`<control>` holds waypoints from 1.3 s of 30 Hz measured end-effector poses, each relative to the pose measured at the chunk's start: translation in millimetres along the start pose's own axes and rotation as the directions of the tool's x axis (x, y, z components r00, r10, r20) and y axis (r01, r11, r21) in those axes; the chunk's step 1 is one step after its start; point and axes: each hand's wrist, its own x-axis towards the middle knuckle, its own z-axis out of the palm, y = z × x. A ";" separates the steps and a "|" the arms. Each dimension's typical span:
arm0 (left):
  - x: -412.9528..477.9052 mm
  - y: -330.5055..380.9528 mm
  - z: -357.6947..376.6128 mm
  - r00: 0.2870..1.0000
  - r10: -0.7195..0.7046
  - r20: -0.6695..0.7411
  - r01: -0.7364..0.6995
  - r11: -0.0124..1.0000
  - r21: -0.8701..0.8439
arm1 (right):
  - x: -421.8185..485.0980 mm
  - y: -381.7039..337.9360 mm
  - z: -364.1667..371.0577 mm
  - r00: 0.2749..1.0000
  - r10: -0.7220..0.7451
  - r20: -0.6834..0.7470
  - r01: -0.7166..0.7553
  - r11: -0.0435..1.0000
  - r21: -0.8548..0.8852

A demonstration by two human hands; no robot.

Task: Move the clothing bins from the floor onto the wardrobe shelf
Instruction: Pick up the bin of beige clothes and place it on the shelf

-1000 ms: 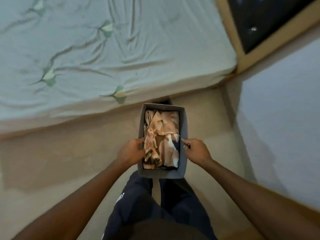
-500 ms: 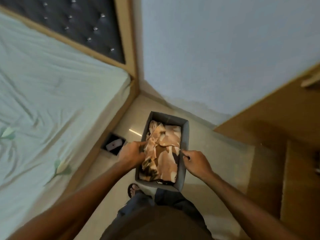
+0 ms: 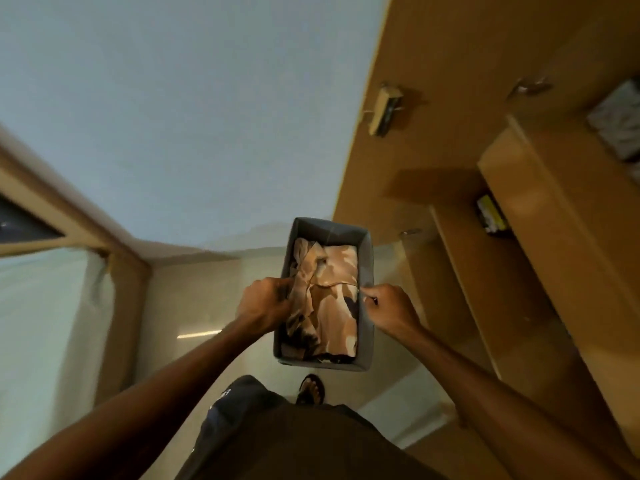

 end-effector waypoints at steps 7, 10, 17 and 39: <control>94.1 96.3 2.6 0.957 0.270 0.104 -0.277 0.959 0.062 | 13.1 53.7 -59.6 0.925 0.301 -0.232 -0.255 0.944 0.212; 136.2 145.2 4.2 0.909 0.371 0.189 -0.392 0.915 0.094 | 19.3 76.7 -83.4 0.867 0.411 -0.281 -0.342 0.902 0.263; 210.2 246.7 26.8 0.697 0.595 0.399 -0.643 0.766 -0.017 | 8.7 98.2 -137.9 0.646 0.601 -0.470 -0.429 0.796 0.427; 176.8 566.6 208.0 0.119 0.709 0.695 -0.983 0.184 -0.019 | -125.0 251.1 -230.3 -0.154 0.868 -0.472 -0.377 0.390 0.840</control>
